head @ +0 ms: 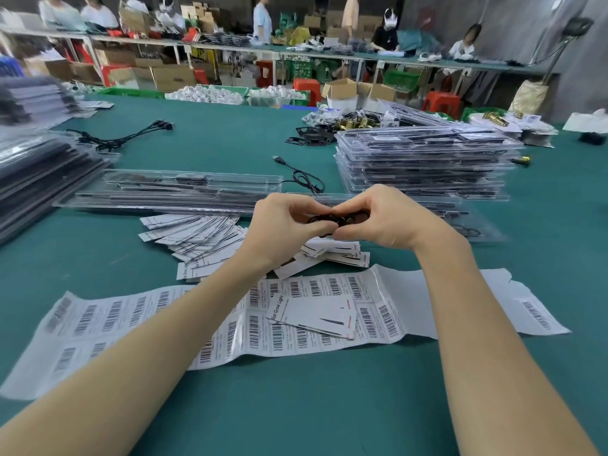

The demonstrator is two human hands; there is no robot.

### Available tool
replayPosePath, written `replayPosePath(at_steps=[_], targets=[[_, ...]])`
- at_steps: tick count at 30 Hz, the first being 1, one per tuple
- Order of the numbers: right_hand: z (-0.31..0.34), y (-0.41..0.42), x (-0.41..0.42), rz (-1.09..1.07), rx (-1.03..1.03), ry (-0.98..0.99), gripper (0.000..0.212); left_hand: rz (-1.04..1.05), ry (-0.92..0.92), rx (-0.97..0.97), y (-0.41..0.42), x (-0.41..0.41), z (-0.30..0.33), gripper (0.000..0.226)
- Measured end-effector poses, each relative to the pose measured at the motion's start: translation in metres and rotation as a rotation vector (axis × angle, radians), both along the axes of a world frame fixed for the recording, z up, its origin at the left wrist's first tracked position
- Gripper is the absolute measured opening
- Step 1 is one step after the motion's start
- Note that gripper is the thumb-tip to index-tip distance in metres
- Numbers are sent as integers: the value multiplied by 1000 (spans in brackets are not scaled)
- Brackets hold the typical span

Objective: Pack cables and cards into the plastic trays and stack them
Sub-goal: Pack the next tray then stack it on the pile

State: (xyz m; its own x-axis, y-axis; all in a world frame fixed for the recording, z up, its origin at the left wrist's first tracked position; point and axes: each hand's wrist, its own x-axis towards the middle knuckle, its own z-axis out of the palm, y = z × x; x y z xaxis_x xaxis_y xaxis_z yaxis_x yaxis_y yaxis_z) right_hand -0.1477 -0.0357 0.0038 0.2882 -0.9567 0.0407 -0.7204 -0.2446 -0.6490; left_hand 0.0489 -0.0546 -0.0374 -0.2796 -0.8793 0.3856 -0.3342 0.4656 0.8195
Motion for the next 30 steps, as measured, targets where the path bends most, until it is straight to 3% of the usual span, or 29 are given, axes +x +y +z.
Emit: replayPosePath(at_steps=[3,6,12,17,24,30], targets=[[-2,-1,12,-49,-152,82,25,27,66,74,-4,1,1,20],[-6,0,17,-91,-252,9,31,22,119,166,-10,2,3,20],[-26,-1,13,-66,-404,51,27,40,50,215,-15,7,8,6],[-41,-1,10,-75,-483,109,26,47,-116,103,-14,8,9,9],[-44,3,4,-114,-510,18,19,-184,-368,-55,-14,21,10,29],[-54,16,14,-144,-525,115,46,-112,-339,-130,-18,19,-2,18]])
